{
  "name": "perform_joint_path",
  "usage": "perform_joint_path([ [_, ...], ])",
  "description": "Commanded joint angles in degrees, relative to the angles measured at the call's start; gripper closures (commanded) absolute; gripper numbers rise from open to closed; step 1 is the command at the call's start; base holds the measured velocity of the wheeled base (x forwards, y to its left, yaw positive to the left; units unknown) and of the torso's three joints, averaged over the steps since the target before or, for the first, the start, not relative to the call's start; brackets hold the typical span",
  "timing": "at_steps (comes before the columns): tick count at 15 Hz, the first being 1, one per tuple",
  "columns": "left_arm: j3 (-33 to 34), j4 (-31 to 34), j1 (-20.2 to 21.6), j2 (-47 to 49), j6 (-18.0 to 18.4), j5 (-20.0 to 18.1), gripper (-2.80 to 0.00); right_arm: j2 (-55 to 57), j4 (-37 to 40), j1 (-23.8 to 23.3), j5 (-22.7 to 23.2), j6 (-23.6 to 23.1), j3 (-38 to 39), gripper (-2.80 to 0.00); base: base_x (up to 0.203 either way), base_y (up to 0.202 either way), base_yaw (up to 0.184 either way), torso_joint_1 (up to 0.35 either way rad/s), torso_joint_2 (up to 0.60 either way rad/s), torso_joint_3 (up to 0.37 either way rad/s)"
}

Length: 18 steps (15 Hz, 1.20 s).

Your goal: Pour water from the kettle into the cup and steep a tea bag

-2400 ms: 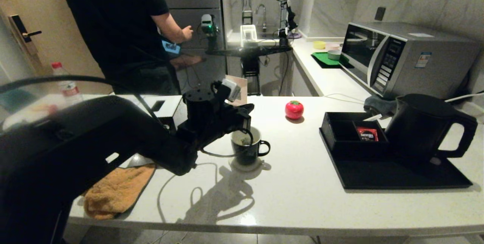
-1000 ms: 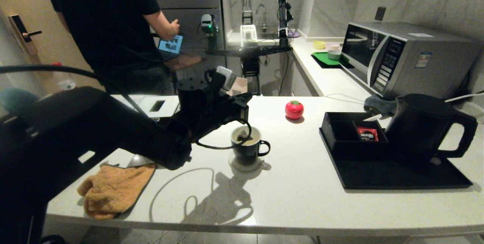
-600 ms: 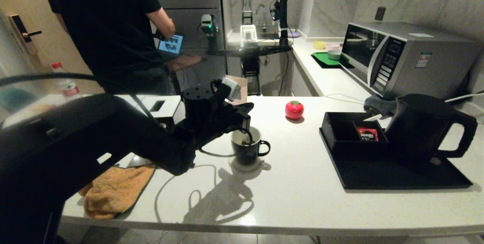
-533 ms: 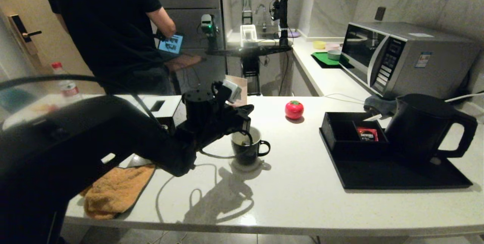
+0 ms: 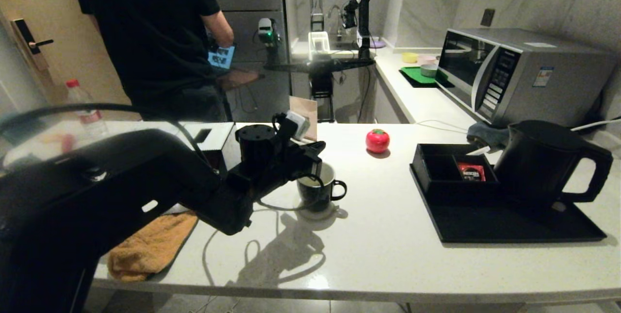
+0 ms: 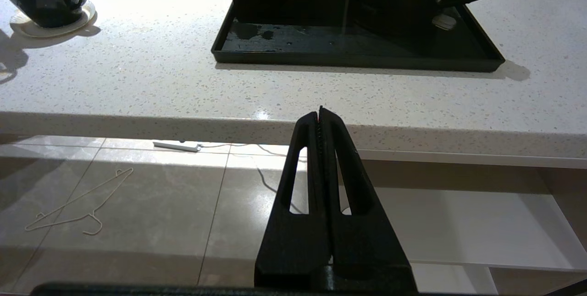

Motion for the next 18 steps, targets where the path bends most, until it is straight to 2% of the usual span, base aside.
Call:
perform_joint_path([
  [1,-0.2,-0.1,-0.4,-2.4,-0.1,0.0,0.0,0.1,0.1,0.0,0.0,0.0,0.0,0.0,0.0,0.0,0.0,0.0,0.0,0.0],
  [7,-0.1,0.0,0.6,-8.6,0.0,1.3,0.0,0.1,0.1,0.0,0.0,0.0,0.0,0.0,0.0,0.0,0.0,0.0,0.0,0.0],
  [18,0.2,-0.3,0.1,-6.9,0.0,1.4,0.0,0.1,0.1,0.0,0.0,0.0,0.0,0.0,0.0,0.0,0.0,0.0,0.0,0.0],
])
